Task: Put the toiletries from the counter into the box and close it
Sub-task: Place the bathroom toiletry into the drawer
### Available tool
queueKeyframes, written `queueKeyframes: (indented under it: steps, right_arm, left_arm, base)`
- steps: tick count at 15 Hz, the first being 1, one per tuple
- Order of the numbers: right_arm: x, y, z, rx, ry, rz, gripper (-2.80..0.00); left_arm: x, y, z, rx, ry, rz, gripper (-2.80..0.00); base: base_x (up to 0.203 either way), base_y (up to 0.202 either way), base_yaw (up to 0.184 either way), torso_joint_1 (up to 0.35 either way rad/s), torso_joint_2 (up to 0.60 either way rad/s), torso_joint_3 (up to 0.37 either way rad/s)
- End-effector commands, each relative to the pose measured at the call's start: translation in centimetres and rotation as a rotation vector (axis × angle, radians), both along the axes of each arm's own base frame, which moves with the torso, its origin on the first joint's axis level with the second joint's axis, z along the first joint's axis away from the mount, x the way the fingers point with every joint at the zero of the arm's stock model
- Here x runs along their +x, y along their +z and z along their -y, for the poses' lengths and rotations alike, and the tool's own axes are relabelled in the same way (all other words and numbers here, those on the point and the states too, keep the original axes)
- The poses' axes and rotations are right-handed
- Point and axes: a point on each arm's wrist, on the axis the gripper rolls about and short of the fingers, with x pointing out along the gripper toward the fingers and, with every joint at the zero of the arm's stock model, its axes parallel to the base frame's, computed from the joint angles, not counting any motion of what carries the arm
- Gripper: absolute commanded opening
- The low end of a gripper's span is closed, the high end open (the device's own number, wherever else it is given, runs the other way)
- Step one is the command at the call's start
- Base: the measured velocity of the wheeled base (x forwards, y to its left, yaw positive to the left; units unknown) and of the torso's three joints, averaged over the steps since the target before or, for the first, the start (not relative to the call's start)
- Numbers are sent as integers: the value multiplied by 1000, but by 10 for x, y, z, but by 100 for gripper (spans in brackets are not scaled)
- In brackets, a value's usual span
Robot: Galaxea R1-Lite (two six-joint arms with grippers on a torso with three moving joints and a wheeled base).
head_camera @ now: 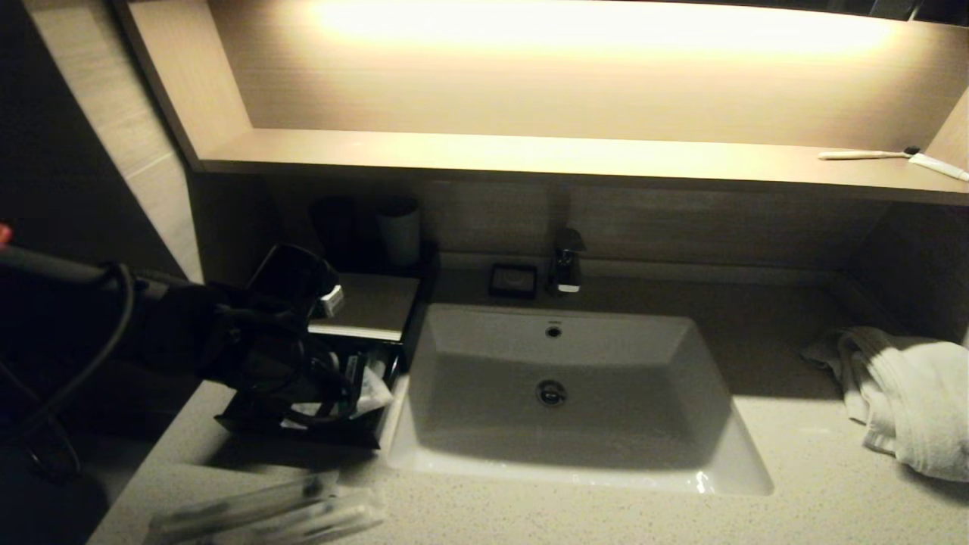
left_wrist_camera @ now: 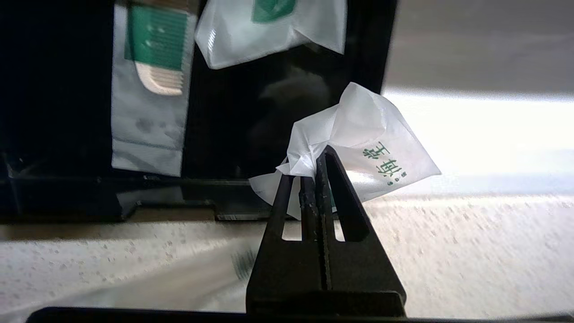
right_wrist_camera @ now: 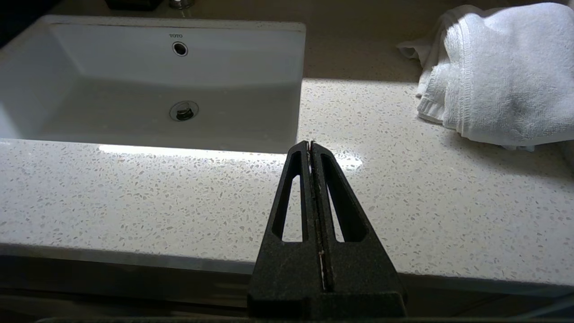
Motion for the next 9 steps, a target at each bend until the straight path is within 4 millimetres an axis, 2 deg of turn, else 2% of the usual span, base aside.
queueKeyframes:
  steps: [1, 9]
  right_arm:
    - [0, 0, 0, 0, 0, 0, -280]
    - [0, 0, 0, 0, 0, 0, -280]
  left_arm:
    - [4, -7, 1, 9, 3, -19, -280]
    - [13, -14, -2, 34, 25, -24, -280]
  base:
    - [0, 0, 0, 0, 0, 0]
    - [0, 0, 0, 0, 0, 0]
